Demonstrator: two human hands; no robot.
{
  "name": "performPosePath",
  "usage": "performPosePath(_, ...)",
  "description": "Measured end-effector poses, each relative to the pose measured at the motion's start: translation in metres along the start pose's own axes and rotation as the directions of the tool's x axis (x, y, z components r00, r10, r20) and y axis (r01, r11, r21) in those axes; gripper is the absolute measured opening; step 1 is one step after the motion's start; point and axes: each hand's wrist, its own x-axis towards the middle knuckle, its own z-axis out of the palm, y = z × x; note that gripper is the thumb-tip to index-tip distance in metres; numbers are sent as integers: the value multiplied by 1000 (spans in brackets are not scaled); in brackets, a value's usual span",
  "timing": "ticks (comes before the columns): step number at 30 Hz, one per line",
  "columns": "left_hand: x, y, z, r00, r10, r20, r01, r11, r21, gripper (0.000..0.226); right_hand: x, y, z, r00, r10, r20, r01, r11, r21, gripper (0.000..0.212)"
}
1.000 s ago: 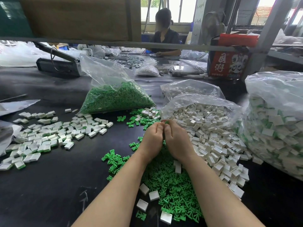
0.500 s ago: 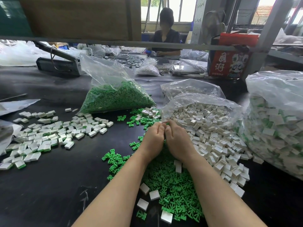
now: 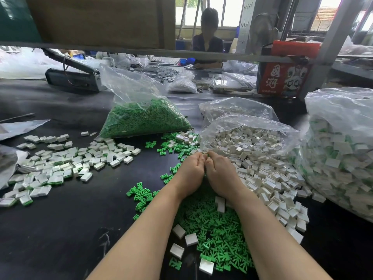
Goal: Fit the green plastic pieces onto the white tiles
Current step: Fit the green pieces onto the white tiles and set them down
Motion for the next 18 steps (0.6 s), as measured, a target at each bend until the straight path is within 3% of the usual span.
performPosePath(6,-4,2,1,1000,-12,-16,10,995,-103,30,1,2,3,999,27,20,-27,999,39,29)
performPosePath(9,-3,0,-1,998,-50,-44,40,980,-196,26,1,3,6,997,14,76,-19,998,61,46)
performPosePath(12,-2,0,-2,997,-63,-52,43,947,-319,26,2,5,6,996,35,84,-52,975,214,58)
performPosePath(15,-2,1,-3,995,-26,-94,-20,893,-450,26,6,7,3,997,72,6,-68,911,407,48)
performPosePath(18,-2,5,-6,988,23,-152,-90,887,-453,22,9,6,1,990,114,-80,-58,858,511,31)
